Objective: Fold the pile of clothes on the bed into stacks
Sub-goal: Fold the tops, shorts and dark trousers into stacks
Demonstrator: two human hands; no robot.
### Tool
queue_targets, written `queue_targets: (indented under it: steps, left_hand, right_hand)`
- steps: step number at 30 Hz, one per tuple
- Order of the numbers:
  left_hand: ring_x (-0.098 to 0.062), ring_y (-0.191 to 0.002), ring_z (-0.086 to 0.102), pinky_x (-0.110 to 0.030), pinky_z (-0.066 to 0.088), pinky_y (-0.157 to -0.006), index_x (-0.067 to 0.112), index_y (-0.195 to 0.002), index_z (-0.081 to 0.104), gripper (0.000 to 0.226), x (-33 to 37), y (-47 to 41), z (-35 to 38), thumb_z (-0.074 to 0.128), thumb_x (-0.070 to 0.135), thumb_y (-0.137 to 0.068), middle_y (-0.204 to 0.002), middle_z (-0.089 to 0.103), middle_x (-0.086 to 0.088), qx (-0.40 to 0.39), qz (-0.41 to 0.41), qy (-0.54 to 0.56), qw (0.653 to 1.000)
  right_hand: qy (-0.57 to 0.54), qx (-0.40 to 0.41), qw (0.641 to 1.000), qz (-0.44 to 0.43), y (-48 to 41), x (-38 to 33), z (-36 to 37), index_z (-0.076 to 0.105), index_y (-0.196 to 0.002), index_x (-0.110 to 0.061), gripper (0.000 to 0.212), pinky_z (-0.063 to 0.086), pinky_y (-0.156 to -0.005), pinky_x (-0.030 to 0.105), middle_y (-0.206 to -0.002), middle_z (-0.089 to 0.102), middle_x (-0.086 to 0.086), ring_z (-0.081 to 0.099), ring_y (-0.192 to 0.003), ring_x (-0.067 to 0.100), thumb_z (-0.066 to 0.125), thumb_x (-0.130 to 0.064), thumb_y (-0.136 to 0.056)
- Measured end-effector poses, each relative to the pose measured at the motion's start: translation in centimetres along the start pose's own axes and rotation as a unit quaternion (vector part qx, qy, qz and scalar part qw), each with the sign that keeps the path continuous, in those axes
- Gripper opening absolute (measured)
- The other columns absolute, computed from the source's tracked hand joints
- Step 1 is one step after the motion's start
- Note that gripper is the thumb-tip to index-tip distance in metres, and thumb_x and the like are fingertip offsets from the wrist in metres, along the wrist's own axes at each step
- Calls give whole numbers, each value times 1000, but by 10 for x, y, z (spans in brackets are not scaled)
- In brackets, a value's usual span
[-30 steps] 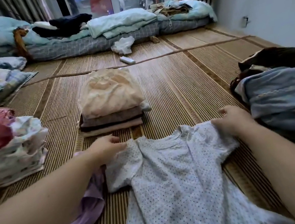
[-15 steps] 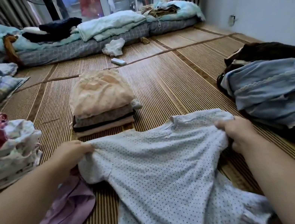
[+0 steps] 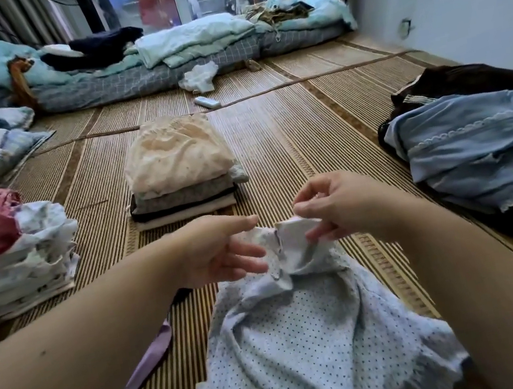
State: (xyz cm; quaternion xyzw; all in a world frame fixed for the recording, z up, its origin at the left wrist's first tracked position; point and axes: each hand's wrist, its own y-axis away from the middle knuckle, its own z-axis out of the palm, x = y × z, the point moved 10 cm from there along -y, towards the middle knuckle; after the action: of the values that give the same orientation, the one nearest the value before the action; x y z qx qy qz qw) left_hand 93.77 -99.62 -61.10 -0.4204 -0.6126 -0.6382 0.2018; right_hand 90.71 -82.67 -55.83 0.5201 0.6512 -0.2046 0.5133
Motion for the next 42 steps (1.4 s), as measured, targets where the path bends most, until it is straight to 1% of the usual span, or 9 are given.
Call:
queue_targets:
  steps: [4, 9, 16, 20, 24, 29, 35, 37, 42]
  left_hand:
    - [-19, -78, 70, -24, 52, -56, 18, -116, 60, 25, -6, -12, -22, 58, 30, -94, -100, 70, -6, 120, 47, -70, 989]
    - [-13, -68, 52, -25, 49, -65, 20, -77, 52, 19, -27, -36, -47, 63, 30, -89, -75, 55, 2, 245, 22, -274, 930]
    - [-15, -68, 60, -25, 50, -56, 10, -82, 64, 21, -30, -56, -52, 72, 29, -82, -79, 64, -4, 252, -12, -174, 952]
    - [-30, -97, 67, -46, 55, -89, 13, -114, 59, 23, -22, -60, -50, 61, 13, -91, -106, 69, -13, 177, 67, 73, 979]
    - [-29, -88, 72, -42, 59, -74, 8, -113, 58, 22, 18, -52, -56, 50, 3, -94, -97, 72, -16, 109, 155, 216, 958]
    - [-26, -91, 69, -39, 59, -81, 9, -110, 60, 24, 72, -56, -66, 60, 2, -87, -103, 69, -16, 97, 197, 158, 963]
    - [-22, -94, 68, -32, 59, -76, 11, -115, 62, 37, 98, -82, -85, 75, 9, -80, -103, 70, -9, 224, 177, -22, 958]
    - [-16, -85, 69, -22, 57, -60, 15, -108, 64, 29, 107, -84, -87, 74, 11, -81, -94, 71, -5, 256, 184, -61, 947]
    - [-20, -68, 63, -32, 56, -65, 12, -104, 65, 30, 113, -77, -84, 65, -6, -81, -78, 66, -6, 236, 216, -43, 947]
  right_hand:
    - [66, 171, 982, 33, -7, 30, -49, 61, -90, -21, 6, 50, -57, 20, -93, 65, 1, 67, -76, 12, 60, -15, -91]
    - [130, 136, 973, 137, -35, 87, -22, 57, -115, -13, 26, 47, -49, 19, -89, 65, 4, 58, -63, 12, 61, -25, -92]
    - [32, 99, 977, 184, -65, 107, 7, 62, -90, -3, 19, 48, -59, 21, -89, 67, 13, 55, -65, 18, 68, -21, -87]
    - [-163, 54, 975, 141, -64, 85, 1, 55, -97, 2, 13, 51, -59, 29, -90, 59, 12, 57, -63, 18, 56, -8, -89]
    - [-384, 49, 922, 11, -56, 40, -46, 55, -112, -8, 39, 60, -72, 40, -100, 71, 20, 73, -82, 30, 66, 0, -76]
    - [-75, 145, 987, 0, -62, 21, -95, 69, -96, -11, 20, 60, -71, 38, -95, 72, 12, 72, -82, 26, 69, 0, -79]
    - [247, 271, 930, 14, -89, -4, -127, 62, -81, -18, 5, 48, -72, 36, -91, 65, 6, 59, -86, 26, 62, -13, -81]
    - [245, 297, 923, 0, -95, -9, -132, 59, -83, -20, 7, 43, -69, 33, -92, 63, 5, 58, -87, 26, 60, -13, -82]
    - [56, 225, 972, -27, -97, 6, -125, 68, -97, -17, 20, 57, -83, 44, -101, 67, 7, 65, -95, 27, 64, -9, -79]
